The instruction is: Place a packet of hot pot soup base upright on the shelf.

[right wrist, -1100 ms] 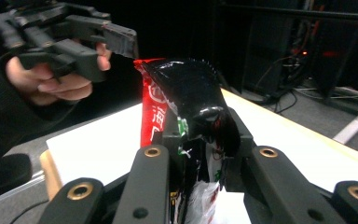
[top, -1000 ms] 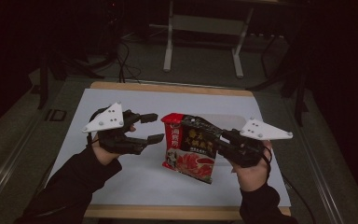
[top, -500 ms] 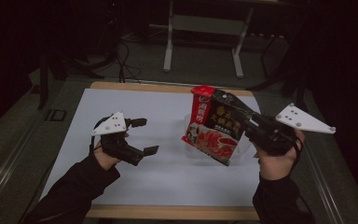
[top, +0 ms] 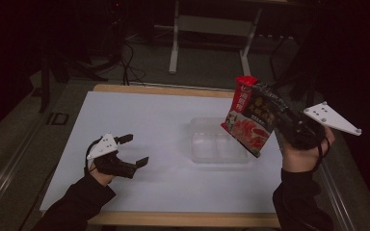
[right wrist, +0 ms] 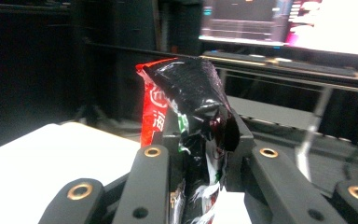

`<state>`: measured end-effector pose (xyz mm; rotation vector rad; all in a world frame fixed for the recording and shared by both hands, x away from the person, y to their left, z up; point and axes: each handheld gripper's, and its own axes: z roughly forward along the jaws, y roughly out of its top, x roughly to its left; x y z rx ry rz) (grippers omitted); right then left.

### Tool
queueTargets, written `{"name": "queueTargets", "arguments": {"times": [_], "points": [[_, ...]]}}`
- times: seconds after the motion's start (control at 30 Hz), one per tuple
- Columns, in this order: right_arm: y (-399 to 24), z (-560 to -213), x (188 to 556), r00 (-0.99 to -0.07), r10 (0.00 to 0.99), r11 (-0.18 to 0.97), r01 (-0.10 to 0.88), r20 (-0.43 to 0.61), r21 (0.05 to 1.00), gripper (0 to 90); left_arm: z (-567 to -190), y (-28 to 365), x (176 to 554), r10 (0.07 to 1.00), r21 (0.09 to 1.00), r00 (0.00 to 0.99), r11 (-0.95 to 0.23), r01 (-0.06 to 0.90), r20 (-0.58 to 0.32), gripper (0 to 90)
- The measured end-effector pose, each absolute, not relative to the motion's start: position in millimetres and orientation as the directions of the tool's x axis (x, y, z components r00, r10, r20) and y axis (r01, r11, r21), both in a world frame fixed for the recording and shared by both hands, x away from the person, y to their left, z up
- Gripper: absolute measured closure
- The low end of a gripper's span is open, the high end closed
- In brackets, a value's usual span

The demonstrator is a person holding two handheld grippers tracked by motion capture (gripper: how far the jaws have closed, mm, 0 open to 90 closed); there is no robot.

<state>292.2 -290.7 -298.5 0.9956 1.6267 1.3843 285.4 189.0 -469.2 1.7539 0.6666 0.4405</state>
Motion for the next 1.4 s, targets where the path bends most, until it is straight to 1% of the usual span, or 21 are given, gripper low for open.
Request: {"name": "queueTargets", "arguments": {"times": [0.07, 0.27, 0.6, 0.77, 0.93, 1.23, 1.4], "points": [[-295, -302, 297, -0.370, 0.927, 0.106, 0.083, -0.068, 0.991, 76.2, -472, 190, 285, 0.645, 0.957, 0.764, -0.199, 0.211, -0.035, 1.7], [-303, -317, 311, -0.291, 0.954, 0.111, 0.105, -0.076, 0.988, 76.2, -480, 193, 283, 0.653, 0.956, 0.756, -0.192, 0.223, -0.045, 1.7], [-311, -345, 336, -0.215, 0.975, 0.085, 0.161, -0.050, 0.983, 76.2, -486, 194, 281, 0.658, 0.955, 0.751, -0.182, 0.234, -0.058, 1.7], [-309, -355, 343, -0.200, 0.978, 0.105, 0.183, -0.067, 0.978, 76.1, -488, 193, 282, 0.649, 0.954, 0.758, -0.181, 0.240, -0.068, 1.7], [-304, -364, 348, -0.182, 0.979, 0.127, 0.200, -0.090, 0.972, 76.2, -488, 191, 281, 0.641, 0.954, 0.765, -0.189, 0.231, -0.058, 1.7], [-299, -375, 351, -0.179, 0.981, 0.112, 0.201, -0.075, 0.973, 76.1, -489, 191, 280, 0.631, 0.953, 0.773, -0.187, 0.237, -0.068, 1.7], [-298, -391, 353, -0.184, 0.981, 0.106, 0.226, -0.065, 0.968, 75.9, -489, 191, 280, 0.629, 0.953, 0.775, -0.190, 0.236, -0.067, 1.7]]}}
